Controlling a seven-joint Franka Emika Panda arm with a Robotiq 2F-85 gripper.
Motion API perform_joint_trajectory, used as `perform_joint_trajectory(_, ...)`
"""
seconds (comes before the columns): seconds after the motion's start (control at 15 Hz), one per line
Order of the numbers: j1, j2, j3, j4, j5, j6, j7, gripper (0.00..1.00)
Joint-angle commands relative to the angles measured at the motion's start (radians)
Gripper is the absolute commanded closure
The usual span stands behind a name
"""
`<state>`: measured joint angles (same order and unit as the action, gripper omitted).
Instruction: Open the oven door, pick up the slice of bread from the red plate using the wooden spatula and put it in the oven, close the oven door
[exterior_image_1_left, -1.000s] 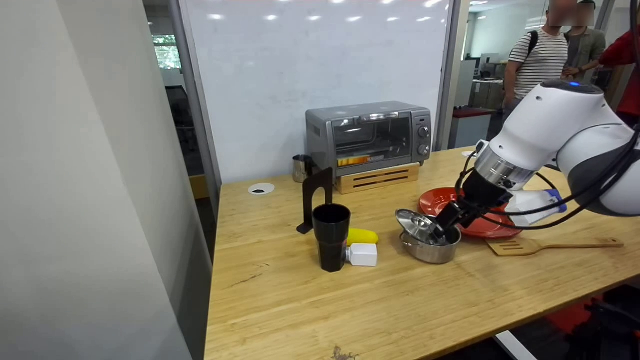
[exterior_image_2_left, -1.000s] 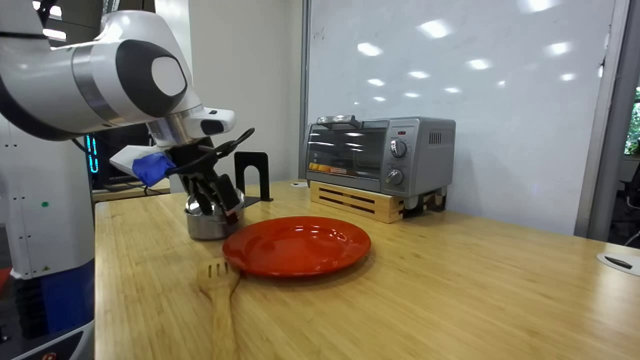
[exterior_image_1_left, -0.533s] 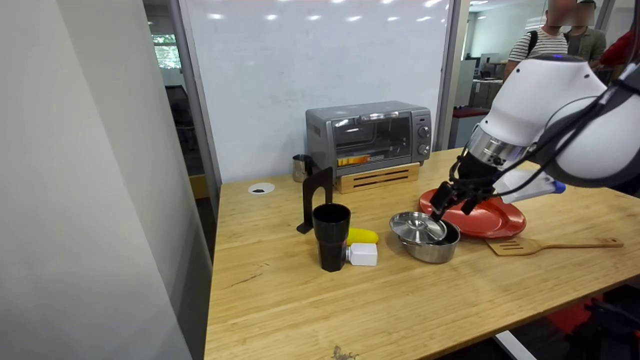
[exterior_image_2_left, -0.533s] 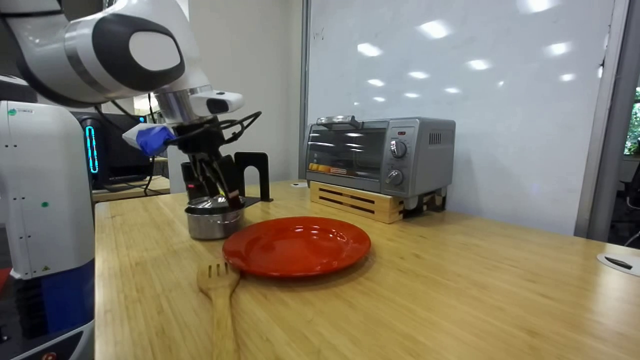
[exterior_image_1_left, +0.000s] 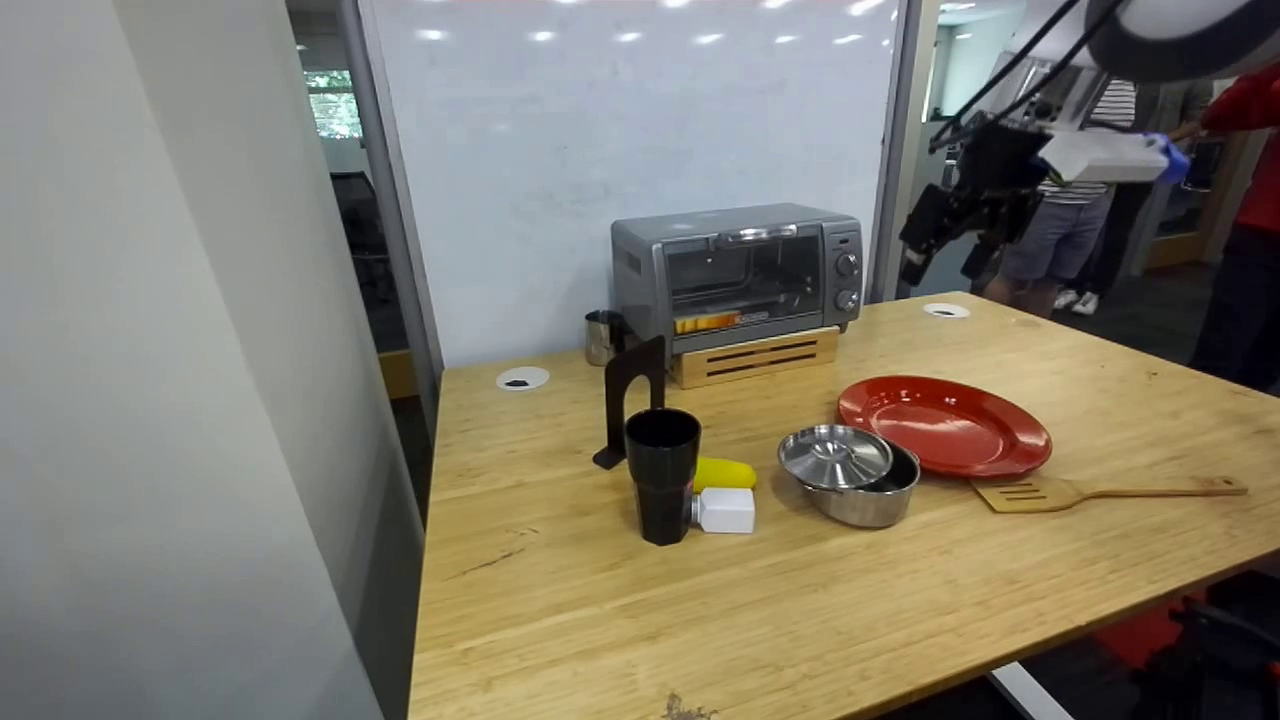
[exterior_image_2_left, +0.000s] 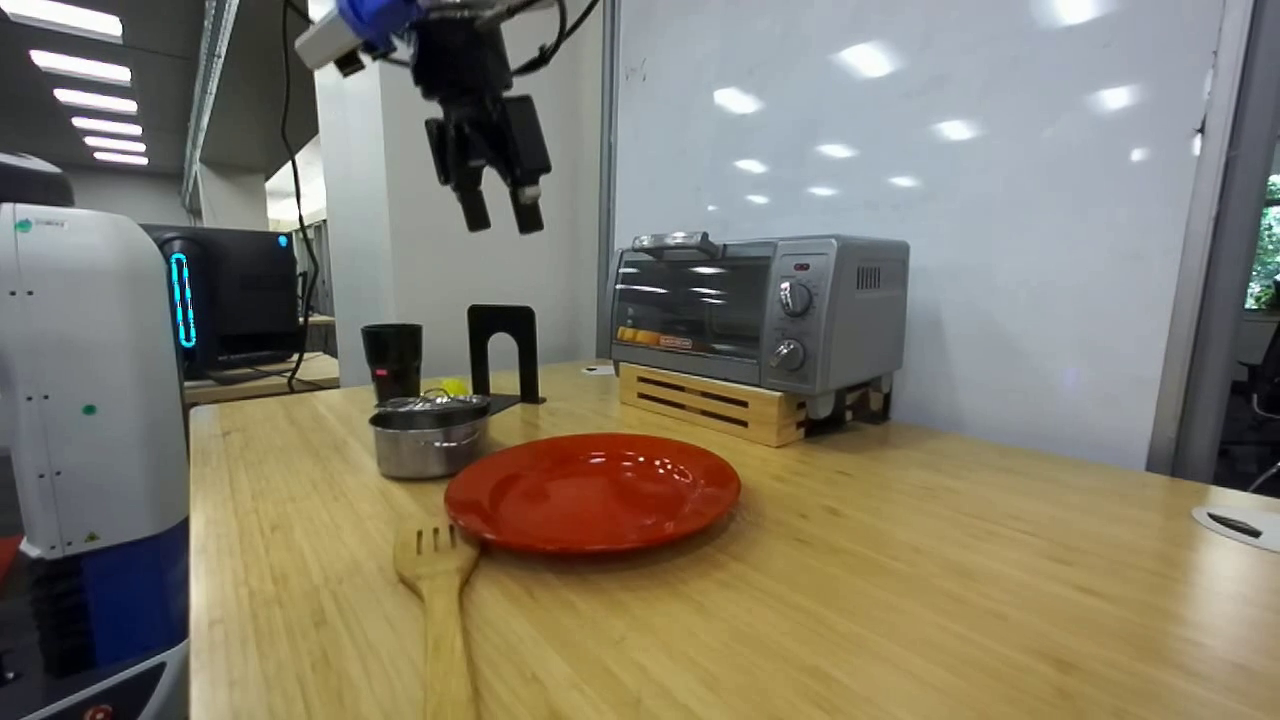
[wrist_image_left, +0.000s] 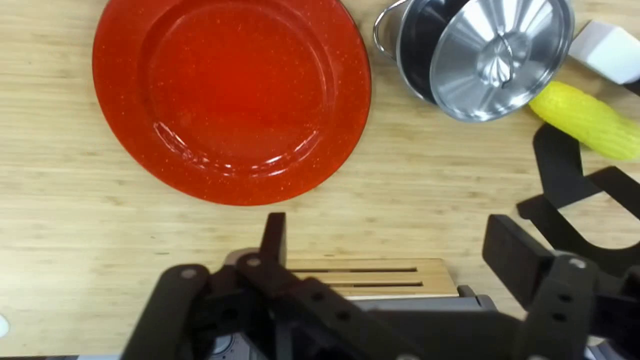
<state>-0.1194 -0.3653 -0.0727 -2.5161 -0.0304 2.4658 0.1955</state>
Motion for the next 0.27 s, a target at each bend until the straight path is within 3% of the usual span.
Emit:
perform_joint_trajectory(0.0,-0.008,-0.008,0.008,-0.001,0.005,-0.002,-0.004,0.00)
perform_joint_trajectory(0.2,-0.003,0.012,0.019,-0.018,0.004,0.007,0.005,0.00)
